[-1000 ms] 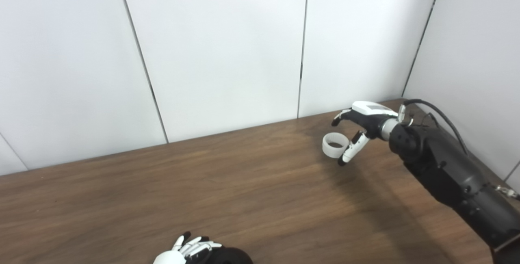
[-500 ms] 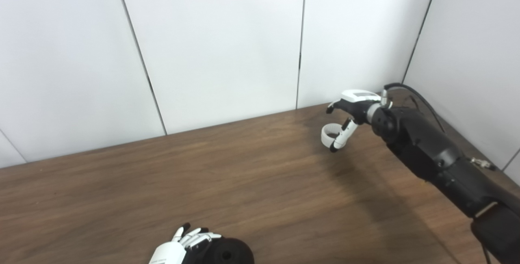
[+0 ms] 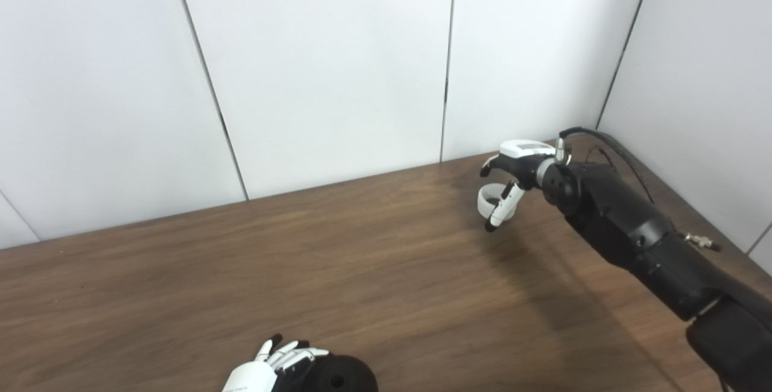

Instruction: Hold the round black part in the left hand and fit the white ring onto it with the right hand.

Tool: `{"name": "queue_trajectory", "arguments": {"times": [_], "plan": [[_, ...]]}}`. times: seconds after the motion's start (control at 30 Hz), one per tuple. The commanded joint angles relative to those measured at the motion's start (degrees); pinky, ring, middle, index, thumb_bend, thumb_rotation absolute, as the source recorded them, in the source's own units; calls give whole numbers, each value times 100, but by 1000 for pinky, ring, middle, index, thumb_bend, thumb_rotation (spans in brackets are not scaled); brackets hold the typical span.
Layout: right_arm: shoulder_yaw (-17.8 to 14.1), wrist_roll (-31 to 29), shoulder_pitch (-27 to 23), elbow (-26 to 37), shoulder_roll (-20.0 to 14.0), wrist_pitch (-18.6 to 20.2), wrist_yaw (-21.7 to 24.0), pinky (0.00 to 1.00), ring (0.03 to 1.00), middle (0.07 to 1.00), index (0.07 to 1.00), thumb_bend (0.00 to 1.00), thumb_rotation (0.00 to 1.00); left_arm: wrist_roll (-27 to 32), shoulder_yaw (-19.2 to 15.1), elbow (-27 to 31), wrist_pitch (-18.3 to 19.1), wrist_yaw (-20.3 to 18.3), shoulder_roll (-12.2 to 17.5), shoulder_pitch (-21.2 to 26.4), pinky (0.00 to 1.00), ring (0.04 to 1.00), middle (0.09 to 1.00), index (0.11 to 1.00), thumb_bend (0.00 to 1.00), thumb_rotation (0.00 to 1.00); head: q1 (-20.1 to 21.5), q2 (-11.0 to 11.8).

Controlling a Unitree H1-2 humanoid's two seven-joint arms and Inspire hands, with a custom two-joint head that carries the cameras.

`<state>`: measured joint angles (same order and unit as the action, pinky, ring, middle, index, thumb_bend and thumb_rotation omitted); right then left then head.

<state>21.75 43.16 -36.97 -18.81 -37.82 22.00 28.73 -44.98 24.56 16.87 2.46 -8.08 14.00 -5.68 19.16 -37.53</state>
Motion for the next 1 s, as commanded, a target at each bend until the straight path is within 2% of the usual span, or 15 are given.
{"name": "queue_trajectory", "arguments": {"times": [0.0, 0.37, 0.97], "plan": [[-48, 108, -385, 31, -136, -117, -129, 1000, 1000, 938, 840, 989, 324, -150, 44, 30, 71, -220, 60, -94, 1000, 870, 781, 482, 525, 60, -1, -13], [-6, 135, -440, -205, -170, -154, -136, 1000, 989, 926, 834, 976, 327, -181, 37, 111, 135, -293, 47, -98, 1000, 869, 781, 482, 525, 59, -4, -53], [45, 182, -410, -290, -202, -113, -50, 1000, 995, 929, 739, 935, 329, -138, 15, 147, 154, -330, 32, -88, 1000, 875, 784, 481, 525, 59, -8, -98]]}}
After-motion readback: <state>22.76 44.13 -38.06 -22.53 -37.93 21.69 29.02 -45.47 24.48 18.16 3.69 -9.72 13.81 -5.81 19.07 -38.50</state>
